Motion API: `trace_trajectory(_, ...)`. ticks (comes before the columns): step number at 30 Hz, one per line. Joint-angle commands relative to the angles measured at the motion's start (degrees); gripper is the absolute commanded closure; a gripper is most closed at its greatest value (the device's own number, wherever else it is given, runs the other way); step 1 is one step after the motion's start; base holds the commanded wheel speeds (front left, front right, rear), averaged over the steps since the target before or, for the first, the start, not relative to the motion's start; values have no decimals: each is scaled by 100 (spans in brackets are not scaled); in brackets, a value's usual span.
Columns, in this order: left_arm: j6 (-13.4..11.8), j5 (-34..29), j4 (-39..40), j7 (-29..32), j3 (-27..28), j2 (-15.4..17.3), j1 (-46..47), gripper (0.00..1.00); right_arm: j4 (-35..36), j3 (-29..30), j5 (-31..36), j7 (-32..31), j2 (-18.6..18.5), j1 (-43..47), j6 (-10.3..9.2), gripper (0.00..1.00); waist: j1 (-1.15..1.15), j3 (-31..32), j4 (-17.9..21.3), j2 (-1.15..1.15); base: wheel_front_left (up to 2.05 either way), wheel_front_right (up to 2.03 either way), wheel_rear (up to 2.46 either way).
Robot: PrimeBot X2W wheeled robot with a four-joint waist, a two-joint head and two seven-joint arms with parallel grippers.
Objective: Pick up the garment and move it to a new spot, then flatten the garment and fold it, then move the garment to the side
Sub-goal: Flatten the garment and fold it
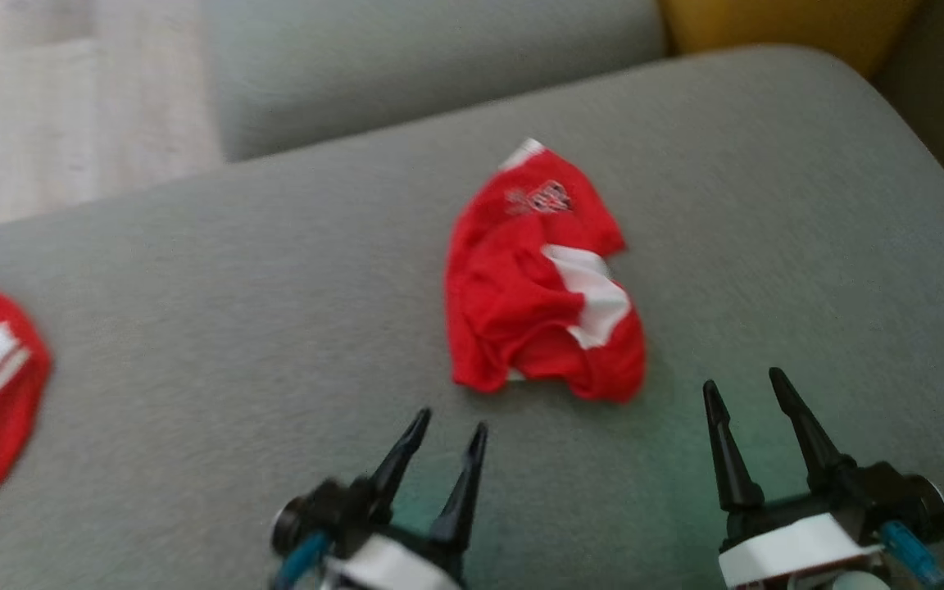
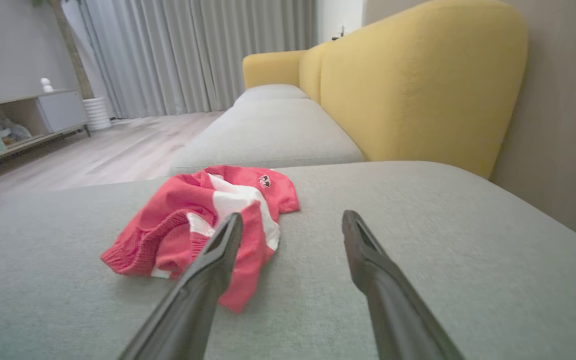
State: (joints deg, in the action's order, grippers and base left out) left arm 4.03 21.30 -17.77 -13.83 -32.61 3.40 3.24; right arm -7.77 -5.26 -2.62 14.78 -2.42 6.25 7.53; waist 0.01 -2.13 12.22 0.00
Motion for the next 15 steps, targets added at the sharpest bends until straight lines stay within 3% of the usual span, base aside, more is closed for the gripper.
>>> trace_trajectory(1, 37, 365, 88, 63, -13, -52, 406, 0, 191, -141, -44, 22, -46, -273, -4, 0, -1, -320, 424, 0, 0, 0, 0)
trace_trajectory(10, 14, 2152, -289, 696, -1016, -52, 1599, 0, 169, -223, -194, 22, -46, -433, -4, 0, -1, -578, 1114, 0, 0, 0, 0)
trace_trajectory(15, -299, 2627, -715, 588, -1318, -52, 2232, 0, 189, -239, -246, 22, -46, -516, -4, 0, -1, -759, 1381, 0, 0, 0, 0)
